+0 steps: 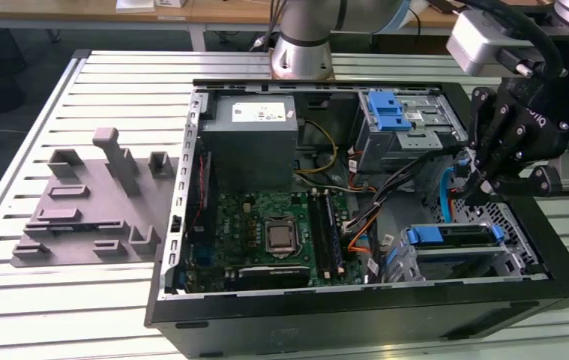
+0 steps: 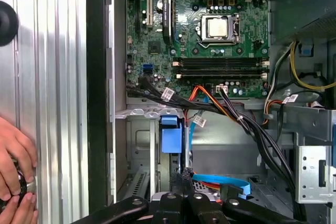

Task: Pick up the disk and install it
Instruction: 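Insert the first disk wire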

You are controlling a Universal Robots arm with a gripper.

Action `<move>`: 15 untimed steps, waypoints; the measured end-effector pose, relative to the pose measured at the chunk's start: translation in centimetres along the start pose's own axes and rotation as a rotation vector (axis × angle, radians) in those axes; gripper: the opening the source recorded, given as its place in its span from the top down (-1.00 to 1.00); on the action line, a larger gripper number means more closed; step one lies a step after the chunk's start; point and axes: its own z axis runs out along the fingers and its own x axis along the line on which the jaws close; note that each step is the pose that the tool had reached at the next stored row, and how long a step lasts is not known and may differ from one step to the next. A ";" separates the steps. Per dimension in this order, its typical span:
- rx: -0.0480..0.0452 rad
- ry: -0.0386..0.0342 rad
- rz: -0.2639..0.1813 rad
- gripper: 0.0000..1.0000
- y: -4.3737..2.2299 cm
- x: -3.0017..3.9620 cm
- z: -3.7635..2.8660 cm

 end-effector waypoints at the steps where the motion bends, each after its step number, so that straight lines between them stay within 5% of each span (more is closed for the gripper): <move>1: -0.0001 -0.0009 0.000 0.79 -0.02 -0.01 0.02; 7: -0.0009 -0.0318 0.000 0.79 -0.19 -0.03 0.24; 12: -0.0010 -0.0332 0.000 0.79 -0.40 -0.04 0.49; 15: -0.0012 -0.0411 0.000 0.79 -0.48 -0.05 0.61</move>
